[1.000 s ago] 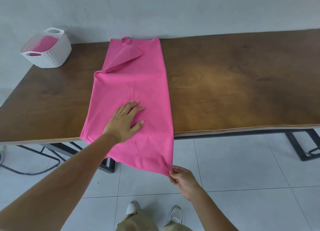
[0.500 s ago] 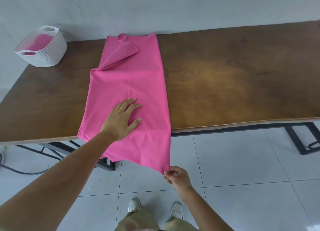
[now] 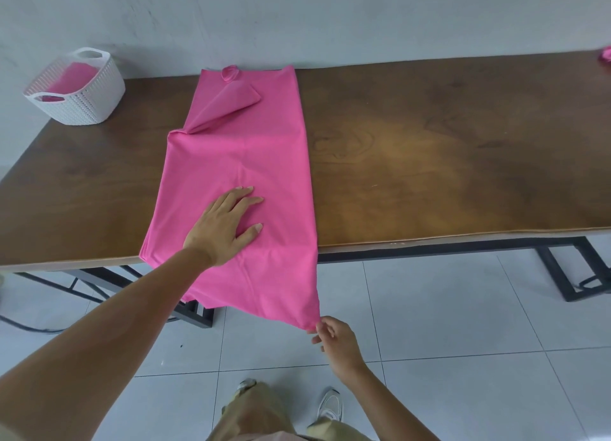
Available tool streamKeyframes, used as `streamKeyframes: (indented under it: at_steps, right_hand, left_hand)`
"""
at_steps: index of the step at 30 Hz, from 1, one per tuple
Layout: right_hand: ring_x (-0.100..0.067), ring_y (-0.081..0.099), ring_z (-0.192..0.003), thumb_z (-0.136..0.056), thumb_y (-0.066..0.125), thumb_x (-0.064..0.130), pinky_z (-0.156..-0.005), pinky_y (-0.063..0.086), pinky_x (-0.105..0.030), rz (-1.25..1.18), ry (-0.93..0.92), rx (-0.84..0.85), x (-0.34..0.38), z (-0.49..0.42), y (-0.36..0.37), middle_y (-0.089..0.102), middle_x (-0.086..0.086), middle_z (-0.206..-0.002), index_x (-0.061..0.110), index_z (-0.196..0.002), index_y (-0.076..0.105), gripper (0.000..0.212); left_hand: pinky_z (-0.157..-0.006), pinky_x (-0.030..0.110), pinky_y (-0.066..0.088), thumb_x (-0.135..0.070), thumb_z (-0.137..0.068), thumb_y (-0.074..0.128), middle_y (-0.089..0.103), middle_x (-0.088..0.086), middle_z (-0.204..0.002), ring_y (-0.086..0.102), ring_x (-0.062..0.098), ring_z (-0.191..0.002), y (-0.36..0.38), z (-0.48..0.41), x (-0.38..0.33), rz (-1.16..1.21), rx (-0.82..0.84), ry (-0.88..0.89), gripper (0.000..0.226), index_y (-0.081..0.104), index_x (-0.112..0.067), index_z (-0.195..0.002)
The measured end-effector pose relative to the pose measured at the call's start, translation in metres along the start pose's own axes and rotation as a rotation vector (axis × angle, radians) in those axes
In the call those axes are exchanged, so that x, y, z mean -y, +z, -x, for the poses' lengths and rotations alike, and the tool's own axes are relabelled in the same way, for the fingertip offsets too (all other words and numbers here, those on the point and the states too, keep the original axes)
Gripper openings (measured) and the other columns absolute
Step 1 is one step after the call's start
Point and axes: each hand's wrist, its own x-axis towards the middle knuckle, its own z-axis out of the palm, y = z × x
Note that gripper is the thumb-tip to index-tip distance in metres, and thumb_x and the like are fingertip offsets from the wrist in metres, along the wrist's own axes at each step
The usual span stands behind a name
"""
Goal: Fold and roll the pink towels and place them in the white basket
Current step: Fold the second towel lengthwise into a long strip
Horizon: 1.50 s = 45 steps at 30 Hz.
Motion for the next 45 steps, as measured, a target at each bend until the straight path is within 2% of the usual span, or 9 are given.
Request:
streamKeyframes:
  at_steps: [2,6,13,20,24,27,37,42,45]
  right_hand:
    - [-0.005,0.068,-0.069,-0.100,0.054,0.013,-0.063,0.049,-0.019,-0.004,0.001,-0.003,-0.004,0.001,0.000,0.076,0.000,-0.081,0.011,-0.087,0.069,0.021]
    - [-0.011,0.069,-0.069,-0.093,0.062,0.010,-0.074,0.058,-0.038,0.056,-0.012,-0.022,-0.016,-0.001,-0.007,0.075,0.004,-0.074,0.015,-0.078,0.071,0.018]
    - [-0.008,0.069,-0.069,-0.093,0.062,0.019,-0.078,0.058,-0.043,0.029,-0.009,-0.114,0.014,0.004,-0.027,0.074,0.008,-0.072,0.015,-0.076,0.071,0.020]
    - [-0.013,0.065,-0.079,-0.097,0.050,0.044,-0.073,0.052,-0.038,0.250,-0.393,-0.084,0.106,0.022,-0.059,0.070,0.006,-0.079,0.027,-0.081,0.066,0.028]
    - [-0.006,0.062,-0.097,-0.102,0.051,0.042,-0.081,0.047,-0.020,0.408,-0.623,-0.144,0.157,0.014,-0.077,0.069,0.019,-0.094,0.033,-0.098,0.069,0.021]
    - [-0.003,0.056,-0.105,-0.102,0.051,0.042,-0.084,0.046,-0.019,0.508,-0.692,-0.174,0.187,-0.010,-0.086,0.066,0.023,-0.102,0.030,-0.107,0.069,0.022]
    - [0.007,0.043,-0.118,-0.102,0.046,0.050,-0.092,0.040,-0.017,0.743,-0.624,-0.194,0.254,-0.092,-0.074,0.053,0.025,-0.122,0.032,-0.130,0.059,0.035]
    - [0.004,0.043,-0.122,-0.102,0.044,0.050,-0.094,0.038,-0.016,0.786,-0.576,-0.232,0.283,-0.121,-0.061,0.049,0.025,-0.124,0.031,-0.133,0.057,0.039]
    - [0.002,0.043,-0.125,-0.102,0.040,0.053,-0.099,0.040,-0.019,0.783,-0.565,-0.253,0.294,-0.135,-0.054,0.053,0.020,-0.129,0.030,-0.135,0.057,0.044]
  left_hand:
    - [-0.124,0.043,0.022,-0.064,-0.099,0.032,0.028,-0.004,-0.162,0.024,0.019,-0.150,-0.001,0.000,0.000,0.002,0.002,-0.004,0.062,0.035,-0.031,-0.152]
    - [-0.123,0.043,0.023,-0.063,-0.098,0.033,0.030,-0.004,-0.161,0.025,0.020,-0.150,-0.001,0.000,0.000,0.011,0.000,-0.001,0.062,0.037,-0.031,-0.151]
    - [-0.124,0.046,0.023,-0.063,-0.098,0.033,0.031,-0.003,-0.160,0.027,0.022,-0.149,0.000,0.000,0.000,0.017,0.000,0.003,0.062,0.039,-0.030,-0.150]
    - [-0.124,0.047,0.022,-0.064,-0.100,0.028,0.025,-0.002,-0.163,0.021,0.021,-0.152,0.002,0.003,0.001,0.014,0.008,0.027,0.064,0.035,-0.028,-0.153]
    - [-0.125,0.047,0.020,-0.065,-0.101,0.024,0.024,-0.001,-0.165,0.016,0.020,-0.154,0.005,0.004,0.002,0.010,0.017,0.041,0.066,0.033,-0.027,-0.154]
    - [-0.125,0.045,0.021,-0.065,-0.100,0.030,0.028,-0.002,-0.163,0.019,0.019,-0.153,0.004,0.008,0.000,0.058,0.002,0.043,0.064,0.037,-0.028,-0.153]
    - [-0.101,0.035,0.048,-0.049,-0.096,0.047,0.058,-0.004,-0.122,0.055,0.018,-0.115,-0.028,-0.035,0.039,0.173,-0.090,0.142,0.039,0.063,-0.023,-0.120]
    - [-0.102,0.047,0.049,-0.052,-0.092,0.040,0.057,0.006,-0.133,0.054,0.028,-0.123,-0.050,-0.106,0.079,0.013,-0.161,0.086,0.051,0.069,-0.017,-0.116]
    - [-0.113,0.048,0.037,-0.051,-0.099,0.042,0.042,0.009,-0.151,0.038,0.030,-0.138,-0.067,-0.153,0.089,-0.050,-0.047,0.014,0.051,0.063,-0.015,-0.129]
